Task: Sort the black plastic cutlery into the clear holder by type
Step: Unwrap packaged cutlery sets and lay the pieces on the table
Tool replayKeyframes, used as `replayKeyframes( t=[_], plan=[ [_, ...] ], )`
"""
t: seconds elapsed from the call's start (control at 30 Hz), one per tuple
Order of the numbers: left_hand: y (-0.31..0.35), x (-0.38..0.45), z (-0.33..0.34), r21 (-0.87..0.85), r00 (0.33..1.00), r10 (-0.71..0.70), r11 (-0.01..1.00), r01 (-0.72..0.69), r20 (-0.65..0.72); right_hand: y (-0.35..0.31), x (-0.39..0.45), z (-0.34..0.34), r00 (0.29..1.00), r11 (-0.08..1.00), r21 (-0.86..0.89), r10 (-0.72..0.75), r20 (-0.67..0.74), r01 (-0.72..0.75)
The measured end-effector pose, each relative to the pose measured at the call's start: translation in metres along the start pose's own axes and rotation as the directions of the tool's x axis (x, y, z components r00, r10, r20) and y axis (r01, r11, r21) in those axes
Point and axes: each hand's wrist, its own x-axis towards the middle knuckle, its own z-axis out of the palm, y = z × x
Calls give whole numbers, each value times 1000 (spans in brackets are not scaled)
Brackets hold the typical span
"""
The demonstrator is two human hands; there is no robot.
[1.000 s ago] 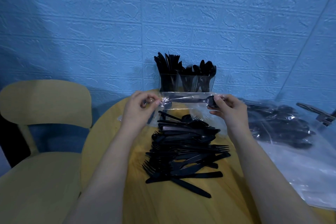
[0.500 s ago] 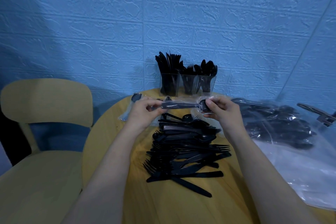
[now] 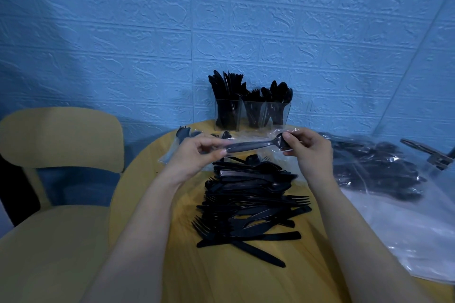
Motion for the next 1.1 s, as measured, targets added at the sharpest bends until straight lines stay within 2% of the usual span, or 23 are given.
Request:
replayKeyframes(
  t=[0.2,0.37,0.6,0.73,0.83,0.93,1.1],
  plan=[
    [-2,0,-1,-36,999,-6,999,7,38,0,1,0,999,997,-65,-31,-26,29],
    [-5,2,1,98,1000,23,995,-23,-5,2,1,-1,999,995,-92,-37,-19,35],
    [-7,2,6,131,999,-6,991,12,-44,-1,-3,1,999,996,-80,-30,-13,29],
    [-9,3,7,216,999,-6,976,16,-46,-1,-5,3,999,997,-77,-10,35,13],
    [-9,4,3,248,994,6,969,21,-108,-5,-4,-2,998,997,-71,10,67,-5],
    [-9,4,-3,140,979,-61,986,89,-196,-5,3,-16,997,998,25,54,-63,-52],
    [-12,4,-7,-65,967,-189,981,180,-173,2,13,-29,929,976,211,126,-348,-53]
  ],
)
